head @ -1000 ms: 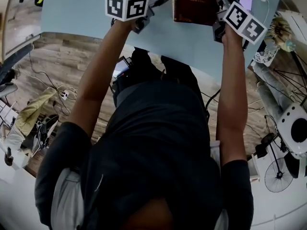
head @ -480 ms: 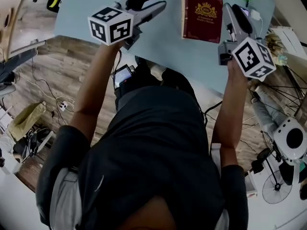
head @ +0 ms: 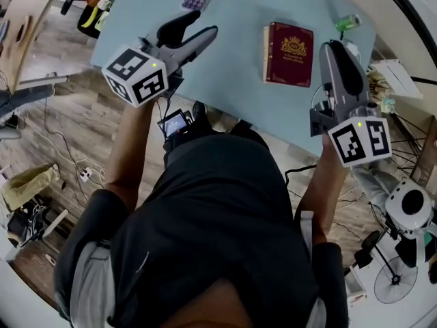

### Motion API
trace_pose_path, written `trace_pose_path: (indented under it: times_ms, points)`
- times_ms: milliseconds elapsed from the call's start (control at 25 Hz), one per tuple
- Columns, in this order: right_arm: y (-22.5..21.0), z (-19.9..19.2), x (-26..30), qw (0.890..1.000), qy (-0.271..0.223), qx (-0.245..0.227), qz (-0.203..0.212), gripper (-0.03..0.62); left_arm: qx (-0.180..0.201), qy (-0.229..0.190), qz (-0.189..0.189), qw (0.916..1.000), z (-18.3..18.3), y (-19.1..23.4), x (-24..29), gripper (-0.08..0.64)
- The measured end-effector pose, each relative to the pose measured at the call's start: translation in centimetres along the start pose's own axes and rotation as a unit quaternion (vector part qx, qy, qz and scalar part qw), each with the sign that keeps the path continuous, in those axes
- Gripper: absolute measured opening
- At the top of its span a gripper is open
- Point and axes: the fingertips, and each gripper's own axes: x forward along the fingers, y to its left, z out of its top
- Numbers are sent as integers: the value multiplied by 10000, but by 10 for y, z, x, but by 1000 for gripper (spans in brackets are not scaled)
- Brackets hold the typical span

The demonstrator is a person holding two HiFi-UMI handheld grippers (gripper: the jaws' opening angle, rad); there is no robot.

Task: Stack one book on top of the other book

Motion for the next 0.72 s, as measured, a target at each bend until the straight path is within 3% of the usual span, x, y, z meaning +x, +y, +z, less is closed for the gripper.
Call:
trace_pose_path:
  times_ms: [400, 720]
  points:
    - [67, 27, -27, 9988, -238, -419, -31, 74, 466, -422, 151, 9979, 44, -3, -84, 267]
    - [101, 12, -50, 9995, 6, -313, -101, 72, 313, -277, 198, 9989, 22, -18, -142, 265]
